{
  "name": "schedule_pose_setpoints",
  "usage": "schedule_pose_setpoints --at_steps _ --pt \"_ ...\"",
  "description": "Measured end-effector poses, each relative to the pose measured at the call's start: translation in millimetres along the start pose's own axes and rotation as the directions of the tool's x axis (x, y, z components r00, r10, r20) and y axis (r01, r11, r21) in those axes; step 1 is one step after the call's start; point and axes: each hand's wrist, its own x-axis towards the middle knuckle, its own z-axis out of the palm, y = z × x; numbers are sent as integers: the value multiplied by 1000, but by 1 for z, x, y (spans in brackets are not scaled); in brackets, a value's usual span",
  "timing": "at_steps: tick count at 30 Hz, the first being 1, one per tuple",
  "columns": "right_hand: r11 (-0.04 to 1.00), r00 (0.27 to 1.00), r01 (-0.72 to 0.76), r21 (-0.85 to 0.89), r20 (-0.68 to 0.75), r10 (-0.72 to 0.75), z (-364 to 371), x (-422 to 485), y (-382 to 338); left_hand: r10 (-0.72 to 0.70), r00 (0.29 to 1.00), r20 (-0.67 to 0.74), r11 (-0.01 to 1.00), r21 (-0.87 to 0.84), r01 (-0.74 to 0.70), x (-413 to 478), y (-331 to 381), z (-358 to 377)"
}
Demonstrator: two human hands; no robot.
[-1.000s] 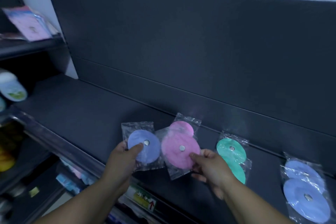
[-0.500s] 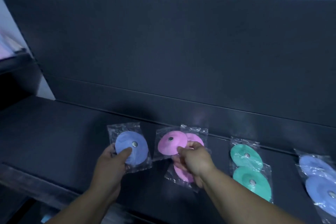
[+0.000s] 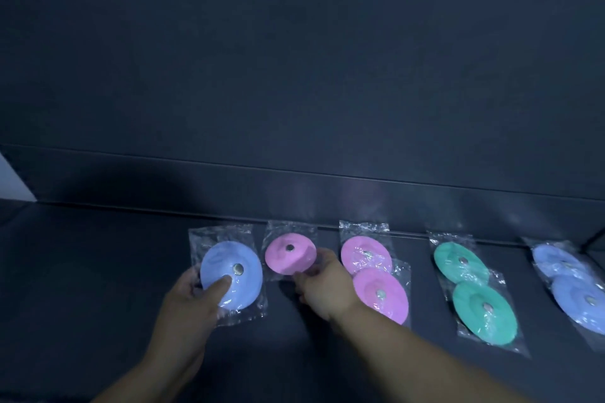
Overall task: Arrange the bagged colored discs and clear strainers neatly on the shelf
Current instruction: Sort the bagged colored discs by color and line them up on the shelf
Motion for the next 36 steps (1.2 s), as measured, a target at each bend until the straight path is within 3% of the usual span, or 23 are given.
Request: schedule_pose_setpoints --at_steps 3,6,9,12,14,16,18,21,27,30,36 --pt "1000 999 21 -3 -29 -21 -7 -18 -3 -8 996 87 1000 -9 9 0 4 13" --pt "947 985 -74 313 170 20 -27 -42 -11 -5 966 260 1000 6 4 -8 12 39" --pt "876 960 -150 458 278 19 -59 -54 -1 -24 919 394 1000 12 21 -18 13 76" --pt "794 978 -183 580 191 87 -99 -51 26 -61 885 461 996 82 26 -31 5 121" --pt "727 989 -144 671 83 119 -135 -46 50 -28 875 484 974 209 -84 -34 -6 151" --pt "712 986 -83 697 -44 158 -176 -44 73 52 862 504 879 387 -279 -38 -14 180" --pt "753 961 -27 657 -190 201 -219 -42 97 126 836 533 684 564 -463 -46 -19 210" --pt "870 895 -14 493 -381 231 -278 -40 134 141 777 614 380 691 -615 -57 -31 260" --pt "956 904 -131 261 -365 224 -345 -23 179 -6 787 616 19 787 -616 -52 -47 341" --pt "974 938 -129 186 -295 181 -355 -17 186 -100 814 573 -68 812 -580 -42 -53 353" --pt "992 970 -84 93 -221 103 -351 -2 197 -227 878 422 -2 901 -434 -36 -60 350"
